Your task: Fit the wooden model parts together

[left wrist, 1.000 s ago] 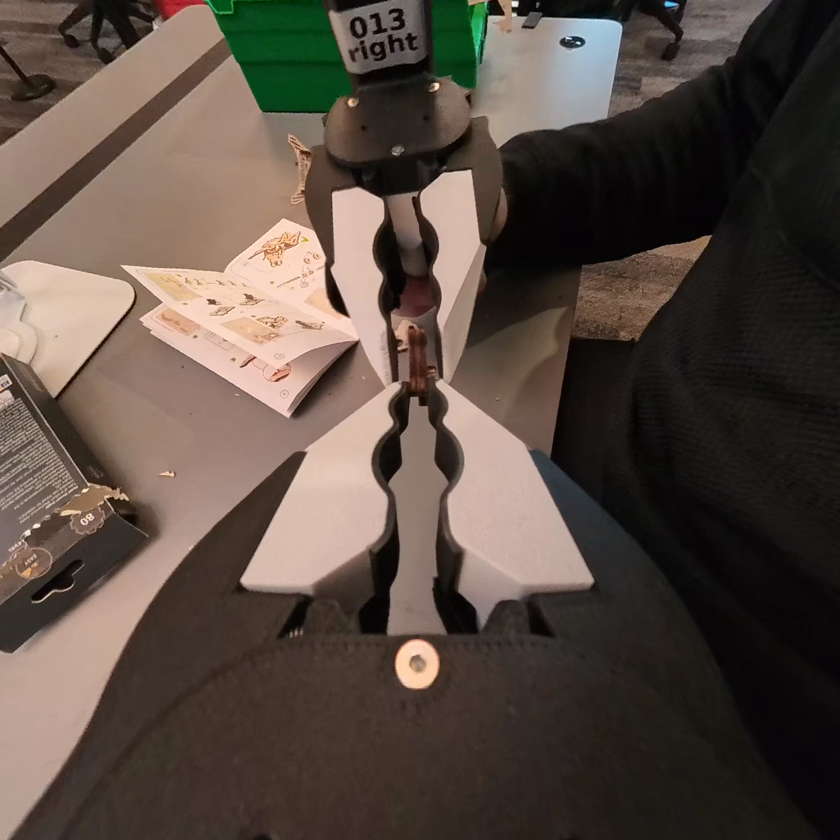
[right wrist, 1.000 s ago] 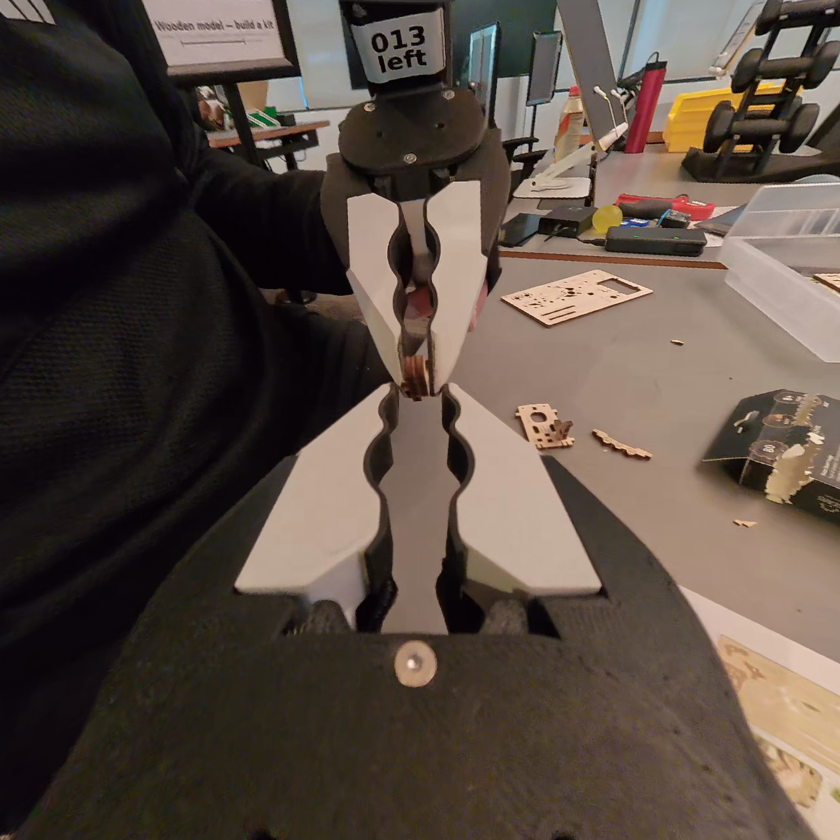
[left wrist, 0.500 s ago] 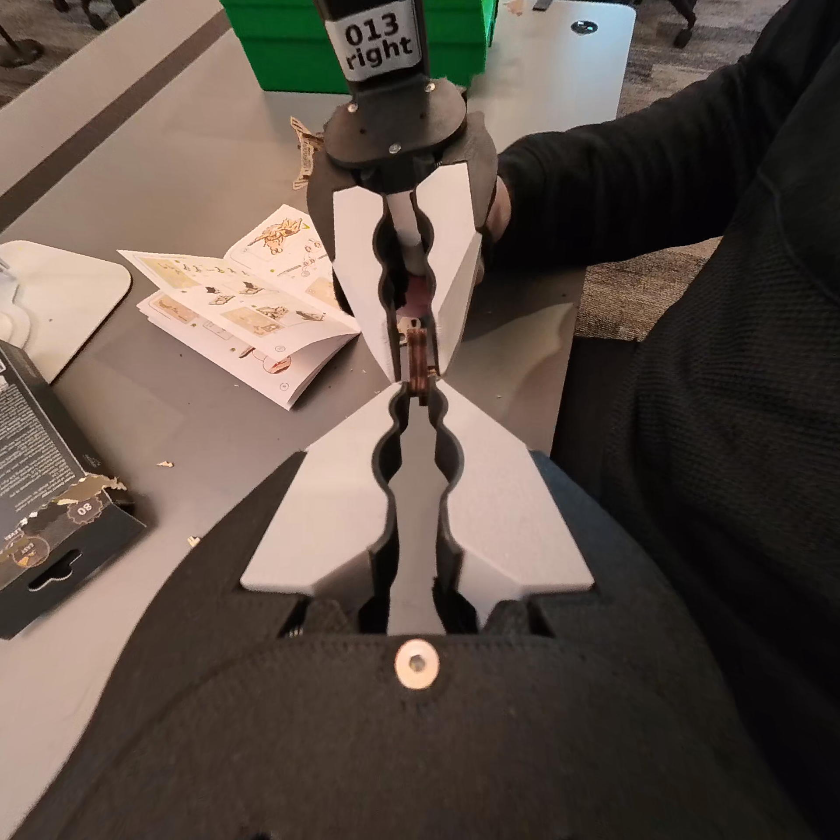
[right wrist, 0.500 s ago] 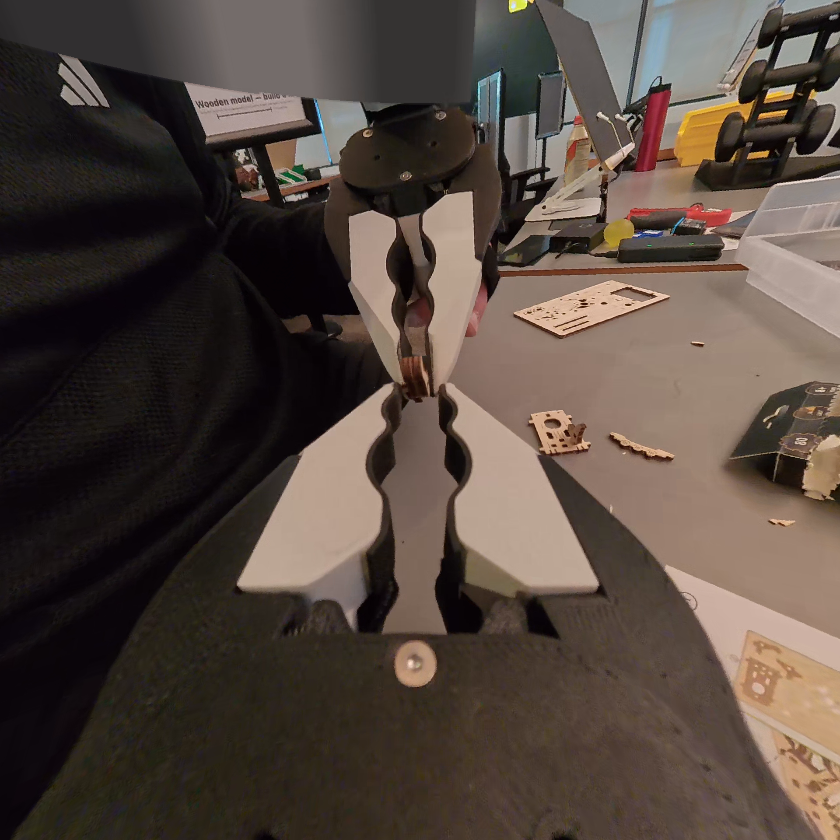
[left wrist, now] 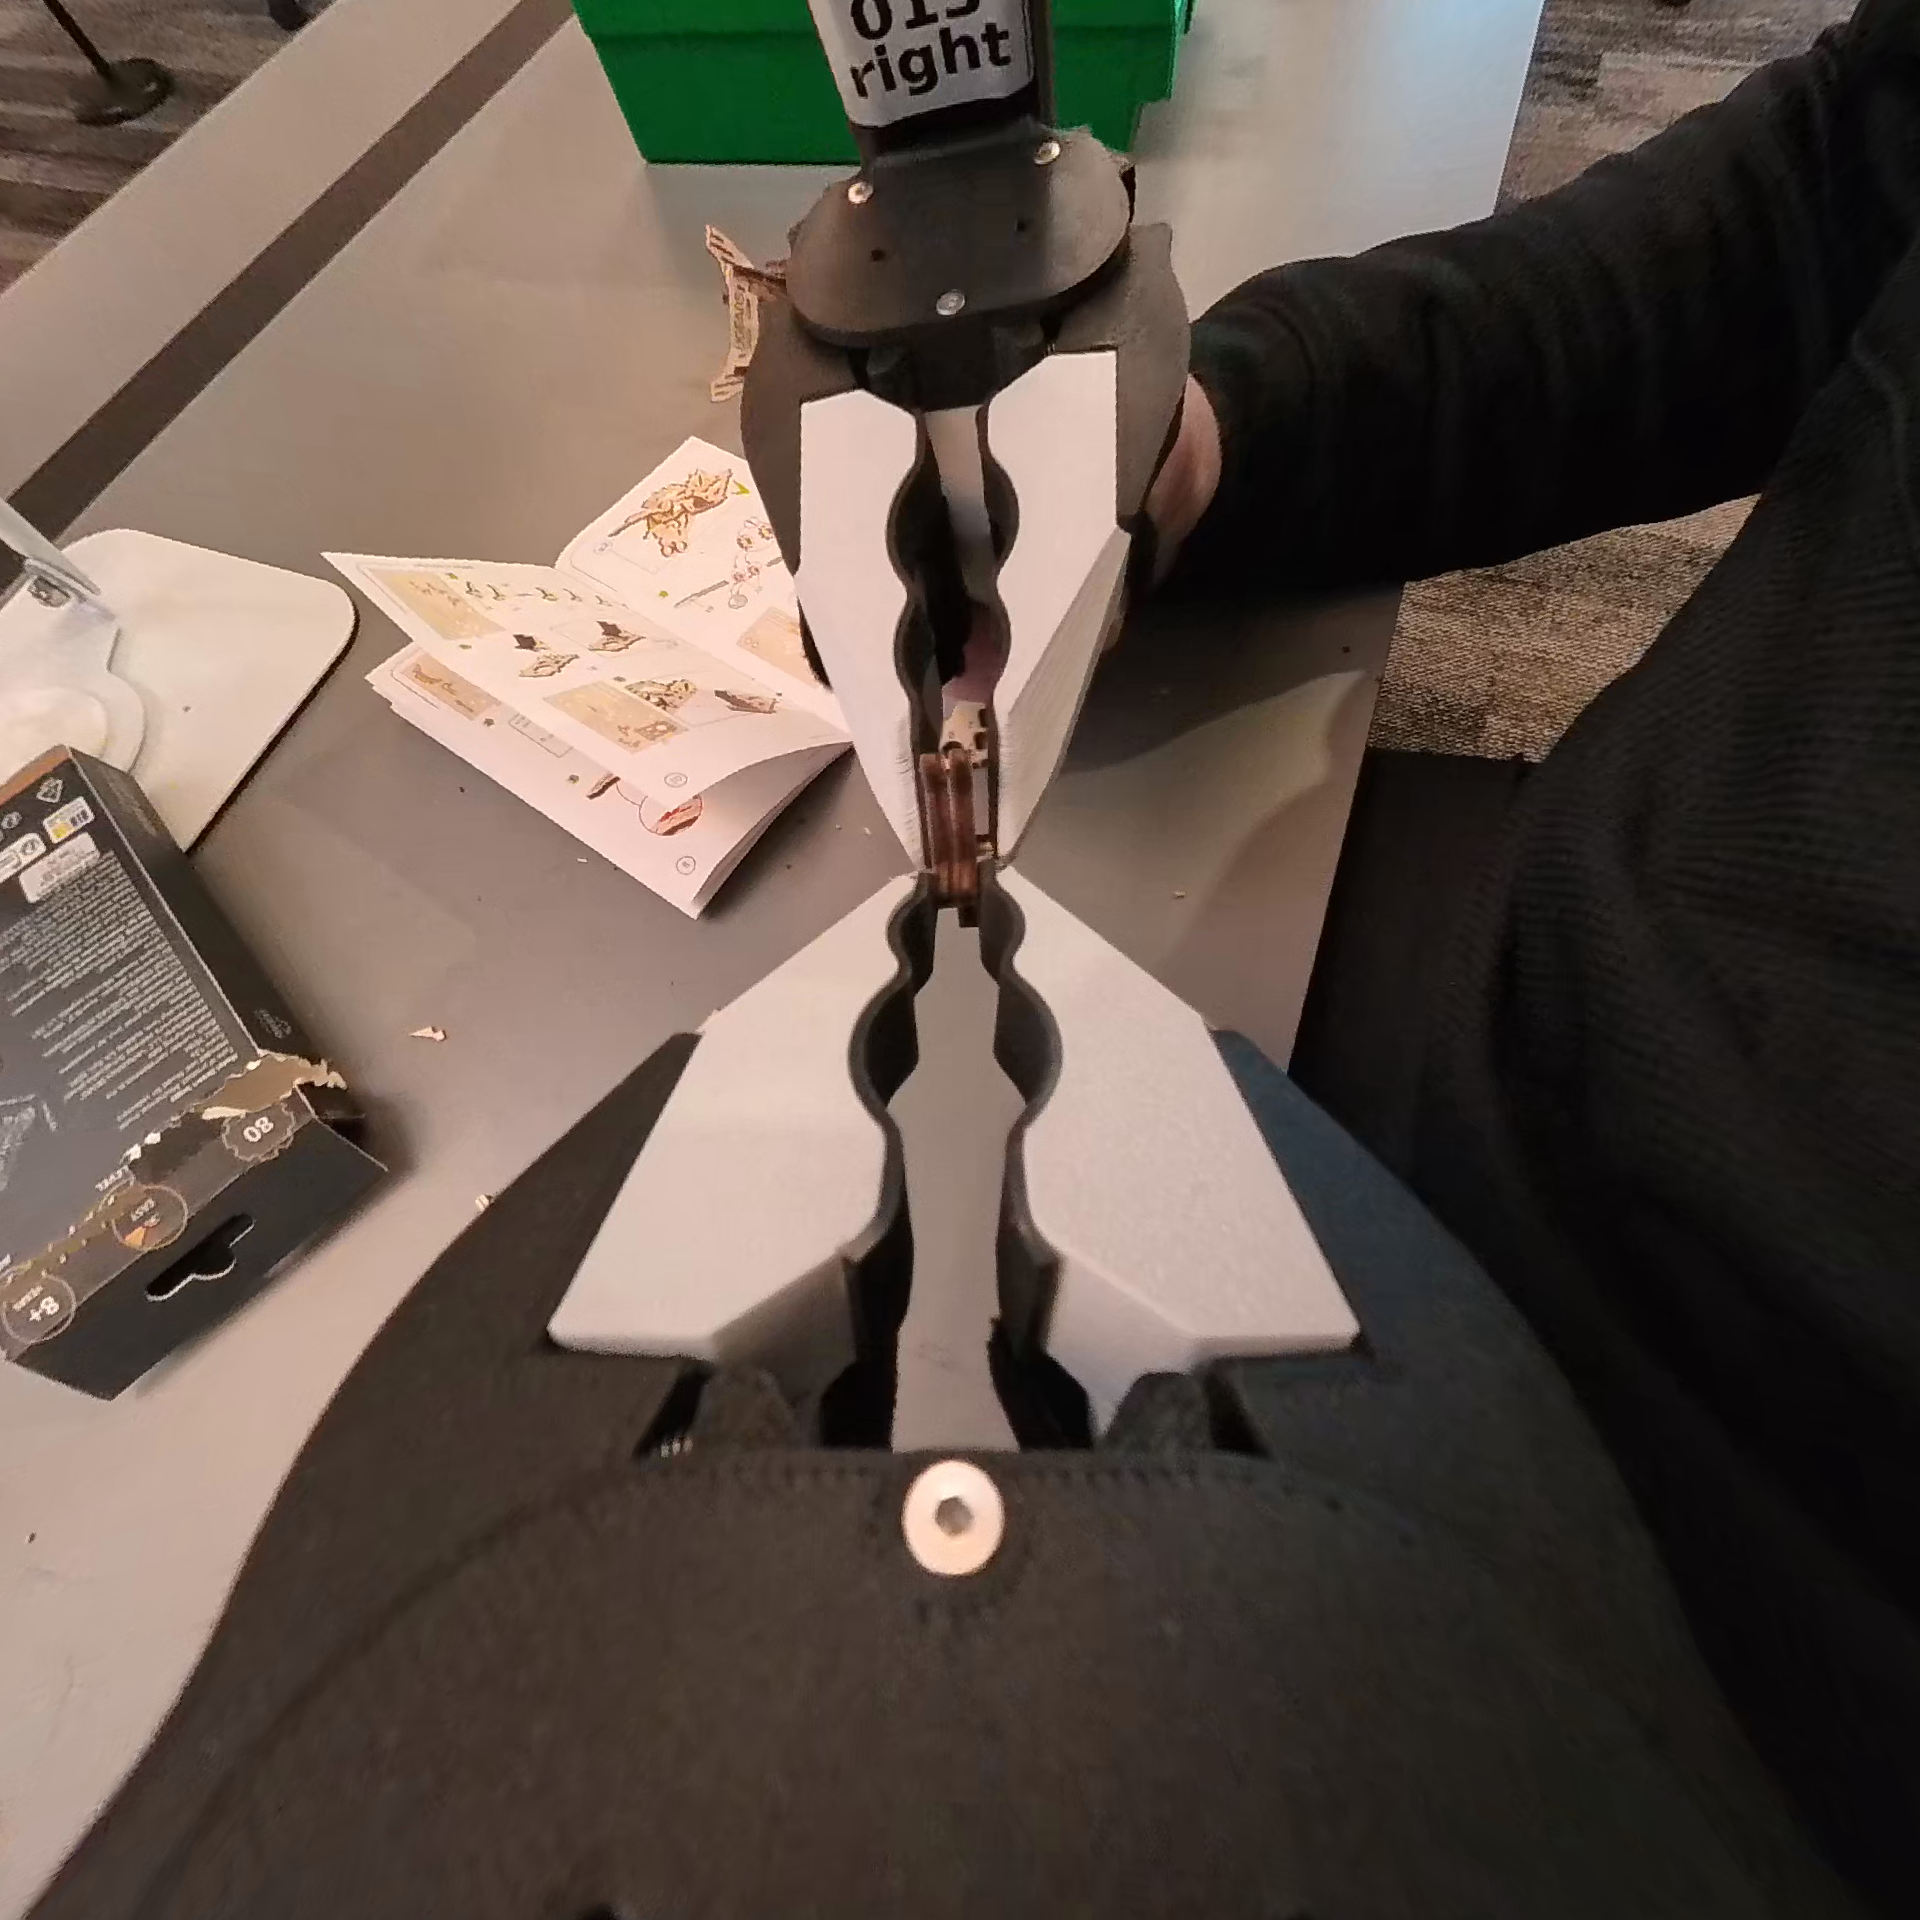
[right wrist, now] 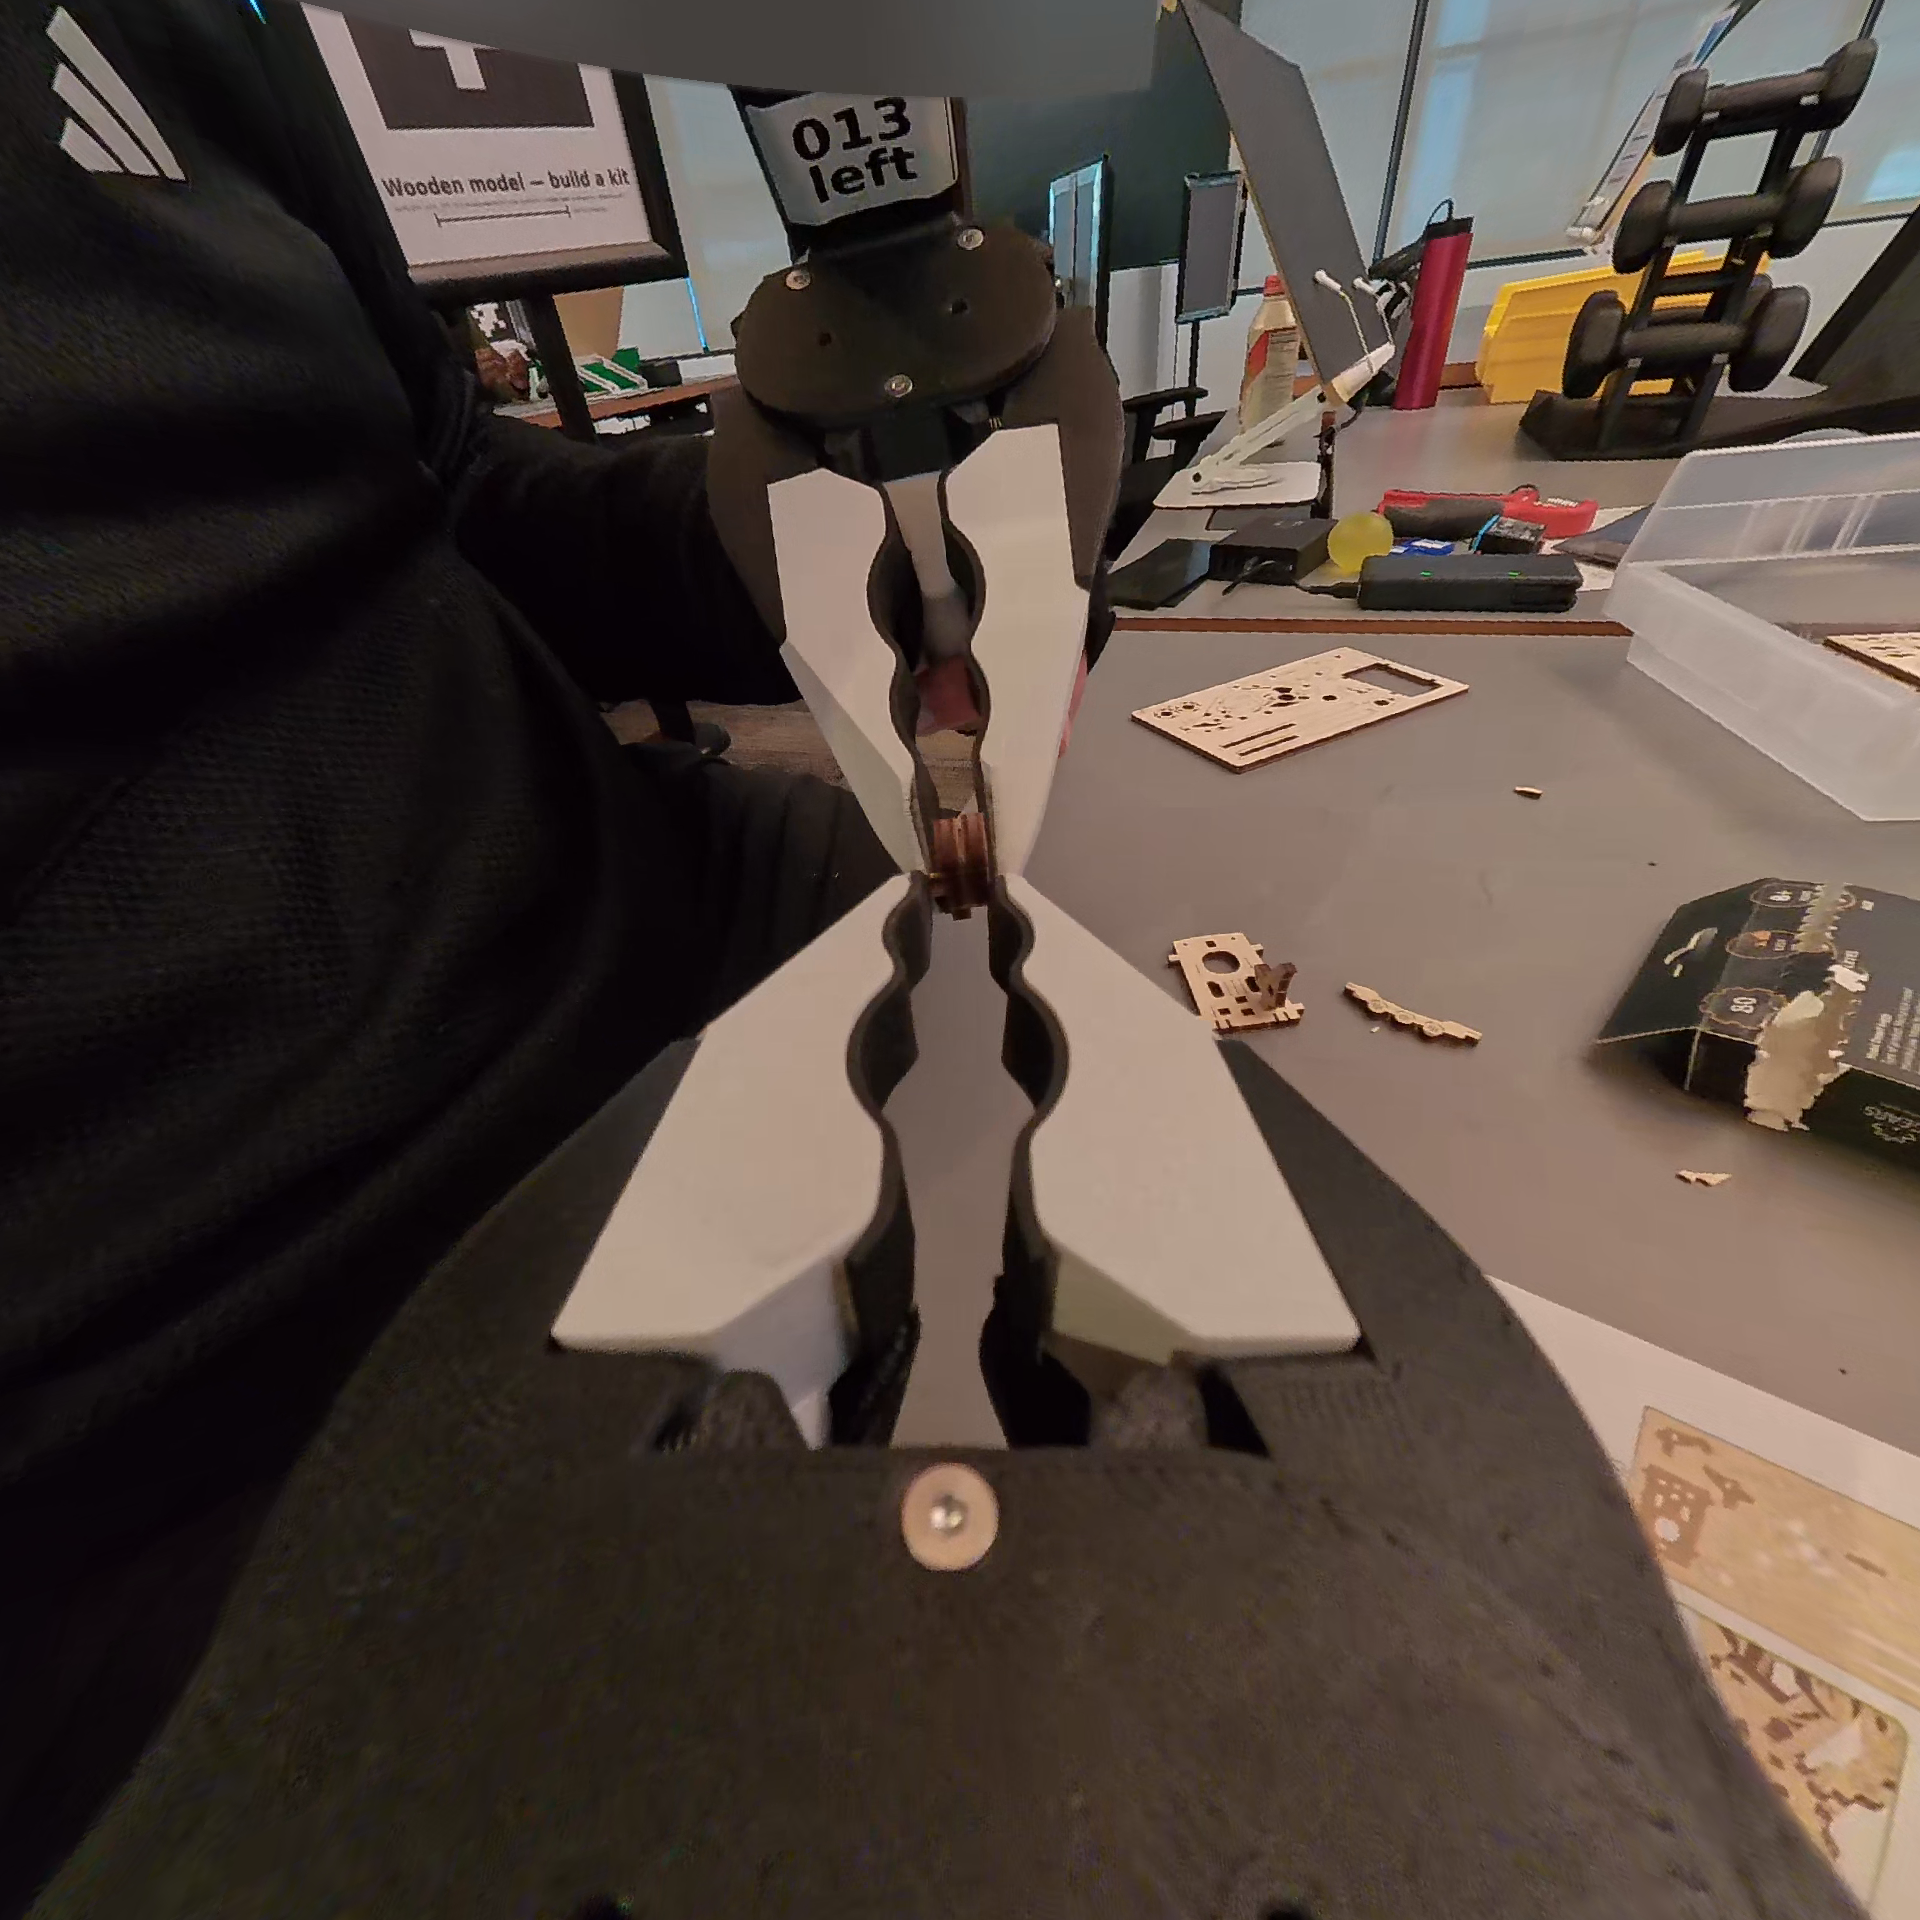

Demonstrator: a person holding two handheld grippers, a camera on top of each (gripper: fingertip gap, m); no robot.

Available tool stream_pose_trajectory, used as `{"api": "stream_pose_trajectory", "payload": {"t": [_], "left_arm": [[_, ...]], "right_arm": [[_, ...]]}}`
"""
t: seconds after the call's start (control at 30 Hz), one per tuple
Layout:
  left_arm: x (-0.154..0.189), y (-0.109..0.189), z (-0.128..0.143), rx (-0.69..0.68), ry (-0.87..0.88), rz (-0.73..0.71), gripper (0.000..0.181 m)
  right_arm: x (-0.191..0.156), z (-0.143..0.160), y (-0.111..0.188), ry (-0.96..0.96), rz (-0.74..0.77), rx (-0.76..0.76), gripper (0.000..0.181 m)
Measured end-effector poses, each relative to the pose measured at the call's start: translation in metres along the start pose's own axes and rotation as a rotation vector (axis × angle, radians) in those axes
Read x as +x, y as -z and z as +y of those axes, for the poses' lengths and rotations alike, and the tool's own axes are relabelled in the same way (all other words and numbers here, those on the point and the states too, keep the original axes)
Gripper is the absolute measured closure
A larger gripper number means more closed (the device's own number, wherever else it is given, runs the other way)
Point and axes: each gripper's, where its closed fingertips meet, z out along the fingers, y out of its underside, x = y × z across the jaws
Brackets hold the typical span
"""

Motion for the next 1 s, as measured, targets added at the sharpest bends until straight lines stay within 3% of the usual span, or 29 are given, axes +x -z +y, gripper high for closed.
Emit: {"api": "stream_pose_trajectory", "payload": {"t": [0.03,0.7,1.0], "left_arm": [[0.000,0.000,0.000,-0.001,0.001,-0.002,0.176],[0.003,0.000,-0.001,0.024,0.008,0.007,0.176],[-0.009,-0.001,-0.003,-0.060,-0.285,-0.205,0.176]], "right_arm": [[0.000,0.000,0.000,0.003,0.002,-0.002,0.174],[-0.002,0.001,0.001,0.052,-0.002,-0.017,0.174],[0.003,-0.001,0.003,0.133,0.066,-0.008,0.168]]}}
